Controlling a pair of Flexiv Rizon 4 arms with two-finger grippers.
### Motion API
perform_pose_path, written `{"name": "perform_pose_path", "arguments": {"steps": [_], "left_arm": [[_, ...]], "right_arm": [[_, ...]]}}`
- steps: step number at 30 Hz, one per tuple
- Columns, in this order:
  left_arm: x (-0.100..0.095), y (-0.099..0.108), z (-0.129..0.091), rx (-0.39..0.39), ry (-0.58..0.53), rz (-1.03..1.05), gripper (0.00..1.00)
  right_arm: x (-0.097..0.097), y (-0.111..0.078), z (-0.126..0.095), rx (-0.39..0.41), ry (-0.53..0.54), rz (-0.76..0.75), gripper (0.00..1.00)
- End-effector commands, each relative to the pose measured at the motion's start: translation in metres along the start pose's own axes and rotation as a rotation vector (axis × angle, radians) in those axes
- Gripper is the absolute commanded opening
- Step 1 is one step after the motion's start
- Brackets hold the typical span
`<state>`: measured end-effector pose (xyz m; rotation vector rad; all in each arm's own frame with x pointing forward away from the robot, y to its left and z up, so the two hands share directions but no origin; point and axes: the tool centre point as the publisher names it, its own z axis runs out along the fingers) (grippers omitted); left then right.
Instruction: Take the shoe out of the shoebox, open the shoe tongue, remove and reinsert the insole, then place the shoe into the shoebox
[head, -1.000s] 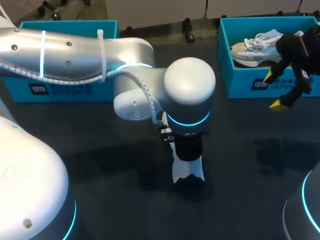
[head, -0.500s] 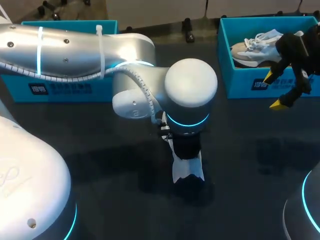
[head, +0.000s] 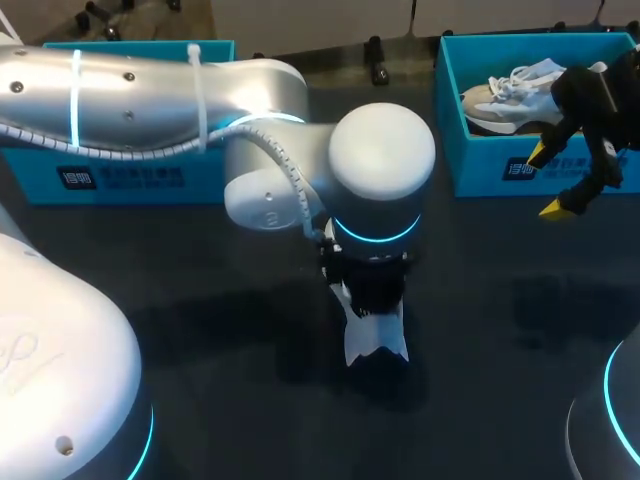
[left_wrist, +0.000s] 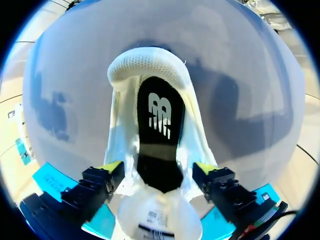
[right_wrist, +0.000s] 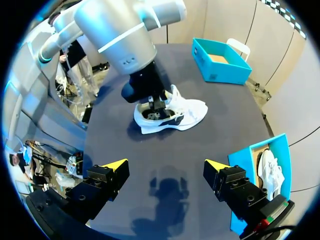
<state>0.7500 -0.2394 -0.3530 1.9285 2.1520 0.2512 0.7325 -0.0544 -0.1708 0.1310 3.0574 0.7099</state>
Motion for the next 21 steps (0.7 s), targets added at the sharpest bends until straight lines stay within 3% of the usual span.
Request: {"name": "perform_pose_path", "arguments": {"steps": [1, 21], "left_arm": [[0.004, 0.001, -0.007, -0.007, -0.003, -0.001, 1.00], [0.008, 0.018, -0.011, 0.015, 0.001, 0.010, 1.00]], "right_arm": [[-0.001, 0.000, 0.001, 0.003, 0.002, 0.001, 1.00], [-0.001, 0.000, 0.001, 0.003, 0.002, 0.001, 1.00]]}}
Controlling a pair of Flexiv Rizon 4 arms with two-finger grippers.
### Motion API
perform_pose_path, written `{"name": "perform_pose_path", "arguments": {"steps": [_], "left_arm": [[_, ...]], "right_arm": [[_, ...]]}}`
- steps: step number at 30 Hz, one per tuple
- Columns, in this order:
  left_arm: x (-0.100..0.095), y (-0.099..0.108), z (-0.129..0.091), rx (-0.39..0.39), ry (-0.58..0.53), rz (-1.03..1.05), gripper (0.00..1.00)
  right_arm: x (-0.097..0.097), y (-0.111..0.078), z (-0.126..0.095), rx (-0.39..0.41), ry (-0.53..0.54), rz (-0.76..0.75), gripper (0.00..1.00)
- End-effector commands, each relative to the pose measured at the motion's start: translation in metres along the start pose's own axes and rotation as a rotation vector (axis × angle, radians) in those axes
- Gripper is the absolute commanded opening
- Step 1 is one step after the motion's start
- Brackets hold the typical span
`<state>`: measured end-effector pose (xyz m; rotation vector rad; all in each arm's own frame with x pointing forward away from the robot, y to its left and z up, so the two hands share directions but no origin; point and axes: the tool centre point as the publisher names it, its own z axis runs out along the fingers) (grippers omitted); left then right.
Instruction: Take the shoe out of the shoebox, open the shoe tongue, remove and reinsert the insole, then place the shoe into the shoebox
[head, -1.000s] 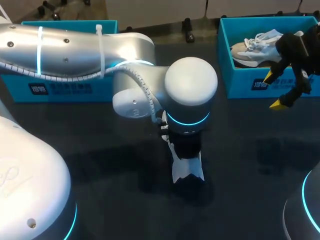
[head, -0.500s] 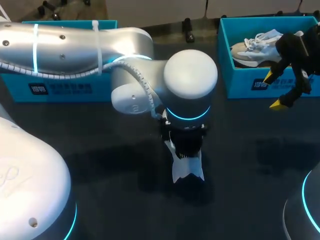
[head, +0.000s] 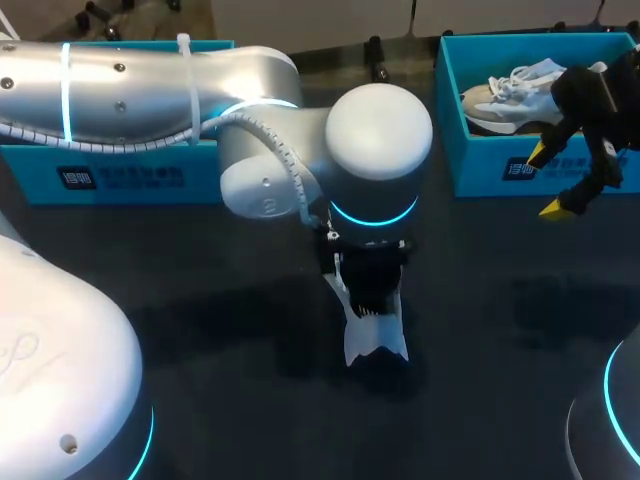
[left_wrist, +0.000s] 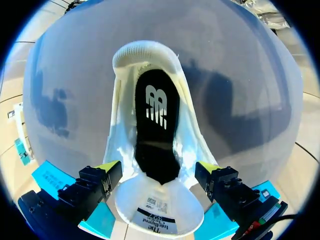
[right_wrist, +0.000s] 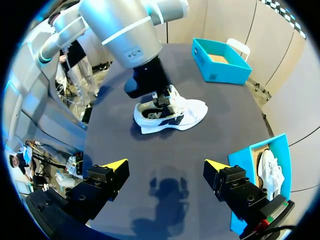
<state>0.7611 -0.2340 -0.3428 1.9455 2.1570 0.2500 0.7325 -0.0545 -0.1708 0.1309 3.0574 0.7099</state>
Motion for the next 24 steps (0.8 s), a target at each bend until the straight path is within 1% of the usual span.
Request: {"name": "perform_pose_path", "arguments": {"steps": [1, 7, 12, 21, 24], "left_arm": [[0.005, 0.004, -0.005, 0.003, -0.009, 0.004, 1.00], [0.006, 0.012, -0.005, -0.003, -0.009, 0.005, 1.00], [0.008, 0.019, -0.013, -0.012, -0.025, 0.007, 1.00], [0.016, 0.045, -0.023, -0.036, -0.047, 0.002, 1.00], [0.017, 0.057, -0.025, -0.044, -0.057, 0.001, 1.00]], "right_arm": [[-0.001, 0.000, 0.001, 0.003, 0.002, 0.001, 1.00], [-0.001, 0.000, 0.001, 0.003, 0.002, 0.001, 1.00], [-0.001, 0.000, 0.001, 0.003, 0.002, 0.001, 1.00], [-0.001, 0.000, 0.001, 0.003, 0.002, 0.001, 1.00], [-0.001, 0.000, 0.001, 0.003, 0.002, 0.001, 1.00]]}}
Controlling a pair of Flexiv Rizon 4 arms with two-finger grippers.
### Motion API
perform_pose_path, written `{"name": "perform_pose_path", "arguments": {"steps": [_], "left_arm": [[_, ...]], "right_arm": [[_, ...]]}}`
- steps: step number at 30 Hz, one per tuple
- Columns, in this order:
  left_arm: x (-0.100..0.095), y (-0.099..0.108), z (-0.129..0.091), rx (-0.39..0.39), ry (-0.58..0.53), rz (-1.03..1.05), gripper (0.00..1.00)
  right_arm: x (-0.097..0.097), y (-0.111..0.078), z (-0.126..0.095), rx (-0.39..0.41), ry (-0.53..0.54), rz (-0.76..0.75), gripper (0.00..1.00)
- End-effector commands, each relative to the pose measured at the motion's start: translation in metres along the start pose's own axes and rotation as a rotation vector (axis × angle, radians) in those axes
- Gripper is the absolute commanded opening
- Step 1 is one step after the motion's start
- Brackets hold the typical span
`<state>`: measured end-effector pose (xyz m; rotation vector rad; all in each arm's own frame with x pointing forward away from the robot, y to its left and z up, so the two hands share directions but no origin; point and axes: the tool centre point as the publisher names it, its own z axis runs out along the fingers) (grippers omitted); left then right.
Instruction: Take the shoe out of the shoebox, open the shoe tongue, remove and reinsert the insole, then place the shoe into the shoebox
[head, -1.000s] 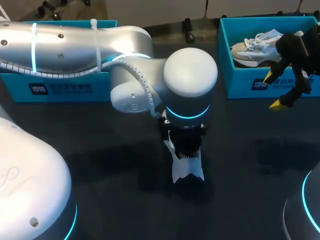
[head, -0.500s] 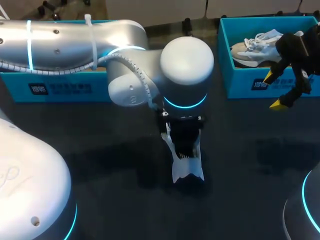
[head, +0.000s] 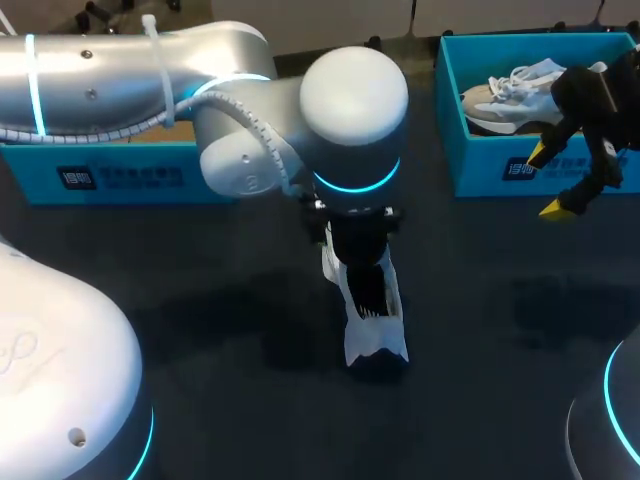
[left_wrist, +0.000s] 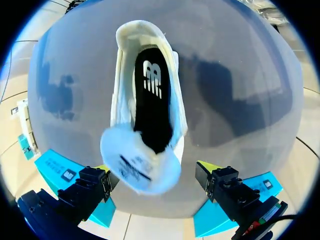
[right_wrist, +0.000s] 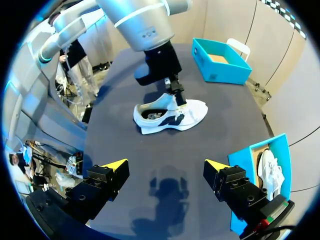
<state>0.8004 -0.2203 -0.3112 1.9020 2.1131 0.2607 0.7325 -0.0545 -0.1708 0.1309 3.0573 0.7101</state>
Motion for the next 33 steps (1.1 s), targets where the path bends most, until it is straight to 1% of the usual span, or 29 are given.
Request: {"name": "perform_pose_path", "arguments": {"steps": [1, 4, 7, 8, 10, 11, 14, 17, 18, 19, 21, 23, 24, 29, 31, 32, 33], "left_arm": [[0.008, 0.012, -0.005, 0.006, -0.020, 0.007, 1.00], [0.006, 0.018, -0.003, 0.008, -0.031, 0.030, 1.00], [0.004, 0.024, 0.000, 0.029, -0.048, 0.046, 1.00], [0.003, 0.024, 0.001, 0.036, -0.057, 0.051, 0.96], [0.001, 0.025, 0.001, 0.036, -0.060, 0.063, 0.83], [-0.001, 0.024, 0.000, 0.035, -0.062, 0.072, 0.71], [-0.004, 0.023, -0.002, 0.042, -0.074, 0.088, 0.66], [-0.007, 0.020, -0.003, 0.046, -0.064, 0.112, 0.57], [-0.008, 0.019, -0.004, 0.044, -0.062, 0.118, 0.51], [-0.009, 0.018, -0.004, 0.048, -0.055, 0.124, 0.49], [-0.011, 0.015, -0.005, 0.047, -0.052, 0.132, 0.49], [-0.011, 0.013, -0.006, 0.050, -0.052, 0.135, 0.53], [-0.012, 0.011, -0.007, 0.051, -0.053, 0.138, 0.49], [-0.012, 0.003, -0.012, 0.077, -0.074, 0.154, 0.49], [-0.013, -0.001, -0.013, 0.074, -0.075, 0.159, 0.53], [-0.014, -0.003, -0.014, 0.079, -0.075, 0.167, 0.50], [-0.014, -0.005, -0.014, 0.079, -0.074, 0.168, 0.49]], "right_arm": [[-0.001, 0.001, 0.001, 0.003, 0.002, 0.001, 1.00], [-0.001, 0.001, 0.001, 0.003, 0.002, 0.001, 1.00], [-0.001, 0.001, 0.001, 0.003, 0.002, 0.001, 1.00], [-0.001, 0.001, 0.001, 0.003, 0.002, 0.001, 1.00], [-0.001, 0.001, 0.001, 0.003, 0.002, 0.001, 1.00], [-0.001, 0.001, 0.001, 0.003, 0.002, 0.001, 1.00], [-0.001, 0.001, 0.001, 0.003, 0.002, 0.001, 1.00], [-0.001, 0.001, 0.001, 0.003, 0.002, 0.001, 1.00], [-0.001, 0.001, 0.001, 0.003, 0.002, 0.001, 1.00], [-0.001, 0.001, 0.001, 0.003, 0.002, 0.001, 1.00], [-0.001, 0.001, 0.001, 0.003, 0.002, 0.001, 1.00], [-0.001, 0.001, 0.001, 0.003, 0.002, 0.001, 1.00], [-0.001, 0.001, 0.001, 0.003, 0.002, 0.001, 1.00], [-0.001, 0.001, 0.001, 0.003, 0.002, 0.001, 1.00], [-0.001, 0.001, 0.001, 0.003, 0.002, 0.001, 1.00], [-0.001, 0.001, 0.001, 0.003, 0.002, 0.001, 1.00], [-0.001, 0.001, 0.001, 0.003, 0.002, 0.001, 1.00]]}}
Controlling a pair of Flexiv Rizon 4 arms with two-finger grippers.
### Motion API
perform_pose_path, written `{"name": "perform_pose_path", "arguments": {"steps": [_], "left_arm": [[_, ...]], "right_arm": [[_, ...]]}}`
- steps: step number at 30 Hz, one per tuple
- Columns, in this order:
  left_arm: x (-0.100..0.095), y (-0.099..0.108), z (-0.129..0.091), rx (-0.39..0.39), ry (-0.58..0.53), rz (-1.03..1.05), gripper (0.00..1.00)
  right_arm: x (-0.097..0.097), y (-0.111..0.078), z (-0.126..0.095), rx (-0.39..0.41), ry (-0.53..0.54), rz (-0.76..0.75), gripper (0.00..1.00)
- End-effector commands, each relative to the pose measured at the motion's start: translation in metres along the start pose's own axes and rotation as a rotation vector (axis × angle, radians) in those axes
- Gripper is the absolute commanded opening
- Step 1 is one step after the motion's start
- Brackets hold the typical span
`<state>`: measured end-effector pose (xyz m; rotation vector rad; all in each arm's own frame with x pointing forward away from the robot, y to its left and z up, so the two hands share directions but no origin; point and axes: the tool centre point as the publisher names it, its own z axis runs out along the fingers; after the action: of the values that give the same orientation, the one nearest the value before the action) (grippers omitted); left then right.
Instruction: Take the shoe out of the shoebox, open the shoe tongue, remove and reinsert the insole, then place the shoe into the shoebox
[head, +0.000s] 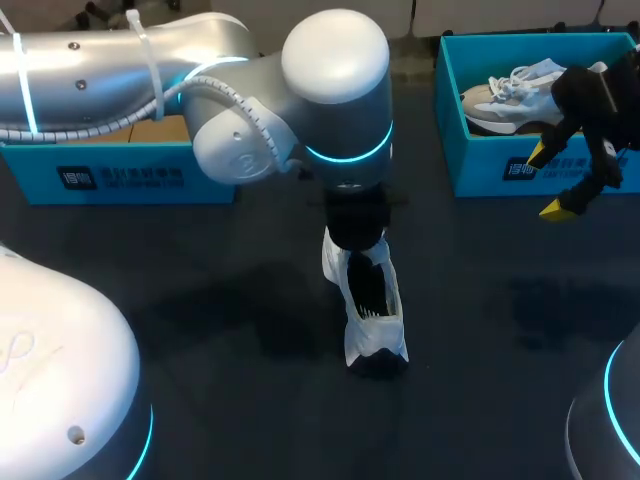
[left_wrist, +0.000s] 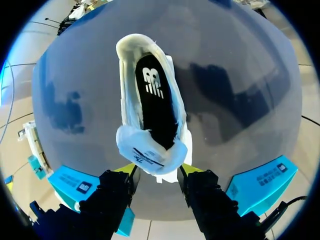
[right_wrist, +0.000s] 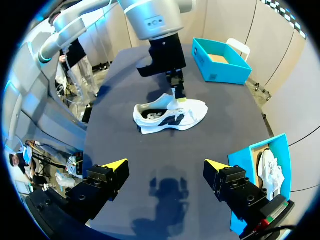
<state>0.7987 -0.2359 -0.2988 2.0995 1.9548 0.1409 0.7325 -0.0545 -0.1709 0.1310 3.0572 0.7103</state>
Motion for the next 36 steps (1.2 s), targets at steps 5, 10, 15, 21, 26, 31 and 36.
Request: {"name": "perform_pose_path", "arguments": {"steps": [5, 10, 15, 21, 26, 31, 36], "left_arm": [[0.000, -0.015, -0.005, 0.009, -0.005, 0.012, 0.50], [-0.003, -0.027, -0.008, 0.021, -0.004, 0.010, 0.48], [-0.010, -0.037, -0.003, 0.016, -0.001, 0.001, 0.48], [-0.016, -0.048, -0.003, 0.023, -0.002, 0.000, 0.48], [-0.016, -0.060, -0.001, 0.047, 0.012, -0.008, 0.49], [-0.014, -0.074, -0.003, 0.059, 0.019, -0.026, 0.49], [-0.008, -0.074, -0.007, 0.053, 0.010, -0.062, 0.51]], "right_arm": [[-0.001, 0.001, 0.001, 0.004, 0.002, 0.001, 1.00], [-0.001, 0.001, 0.001, 0.004, 0.002, 0.001, 1.00], [-0.001, 0.001, 0.001, 0.004, 0.002, 0.001, 1.00], [-0.001, 0.001, 0.001, 0.004, 0.002, 0.001, 1.00], [-0.001, 0.001, 0.001, 0.004, 0.002, 0.001, 1.00], [-0.001, 0.001, 0.001, 0.004, 0.002, 0.001, 1.00], [-0.001, 0.001, 0.001, 0.004, 0.002, 0.001, 1.00]]}}
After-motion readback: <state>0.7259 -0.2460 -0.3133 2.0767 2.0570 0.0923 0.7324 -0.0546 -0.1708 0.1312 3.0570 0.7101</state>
